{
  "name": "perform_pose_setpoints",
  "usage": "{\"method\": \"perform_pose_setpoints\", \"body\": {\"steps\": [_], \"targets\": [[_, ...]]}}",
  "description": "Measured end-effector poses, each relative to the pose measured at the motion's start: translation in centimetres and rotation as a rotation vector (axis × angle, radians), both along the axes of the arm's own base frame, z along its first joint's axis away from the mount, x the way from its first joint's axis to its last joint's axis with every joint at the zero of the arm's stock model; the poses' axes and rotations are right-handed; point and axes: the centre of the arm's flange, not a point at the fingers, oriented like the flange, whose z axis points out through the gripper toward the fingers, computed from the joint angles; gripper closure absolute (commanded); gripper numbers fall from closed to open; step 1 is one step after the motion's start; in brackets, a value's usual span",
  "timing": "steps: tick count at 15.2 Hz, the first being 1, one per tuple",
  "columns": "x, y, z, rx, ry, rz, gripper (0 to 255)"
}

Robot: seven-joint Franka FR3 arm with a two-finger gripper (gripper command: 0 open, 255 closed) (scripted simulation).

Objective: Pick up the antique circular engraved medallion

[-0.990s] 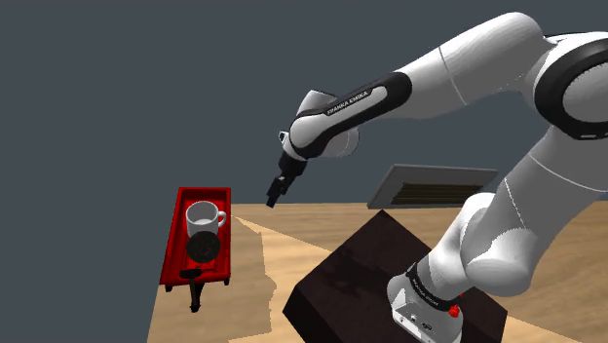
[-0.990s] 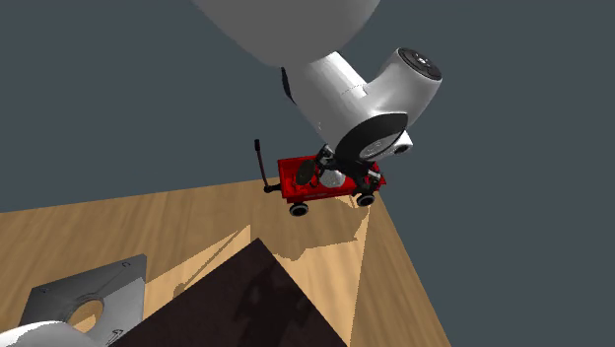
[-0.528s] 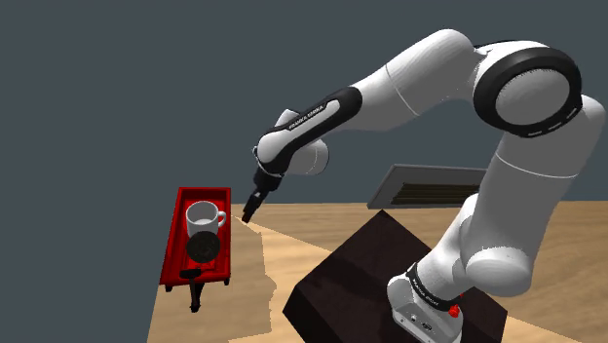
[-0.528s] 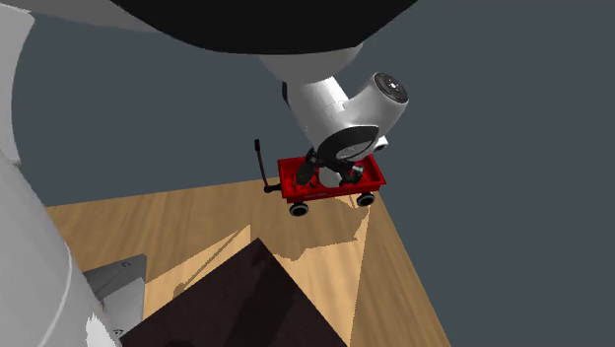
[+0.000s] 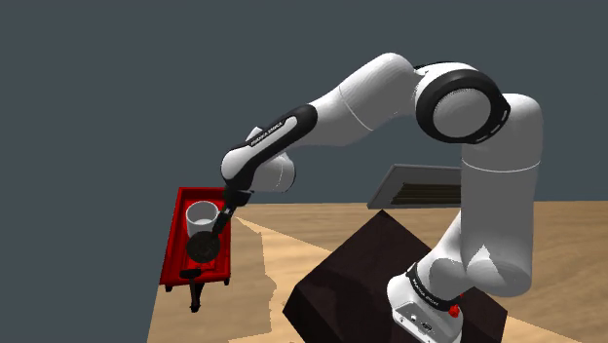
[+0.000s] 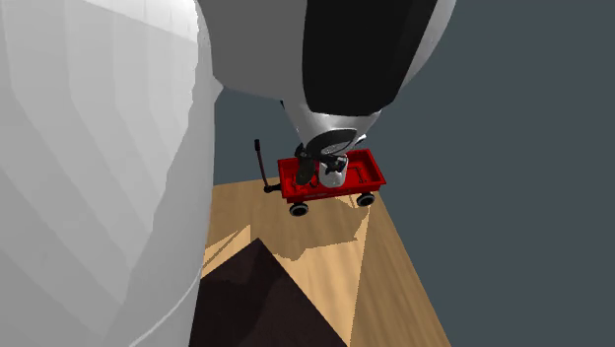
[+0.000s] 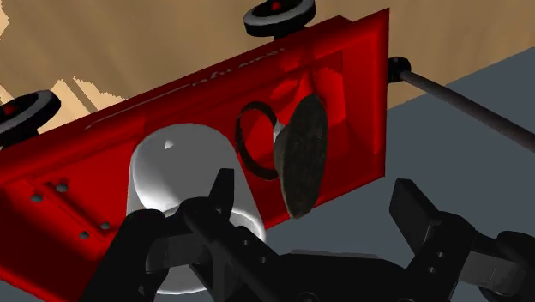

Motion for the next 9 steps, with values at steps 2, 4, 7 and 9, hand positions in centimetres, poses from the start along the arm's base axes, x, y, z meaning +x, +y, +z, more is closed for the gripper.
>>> {"method": "perform_pose_setpoints", "body": {"steps": [2,4,7,9], "targets": [[0.7,1.7,-1.3,0.015,-0.01,0.025,0],[0.8,2.0,-2.4,0.021,-0.013,0.031,0],[0.8,2.1,-4.2,0.021,-0.014,0.032,0],[1.0,2.2,-5.1,0.022,-0.015,0.032,0]]}}
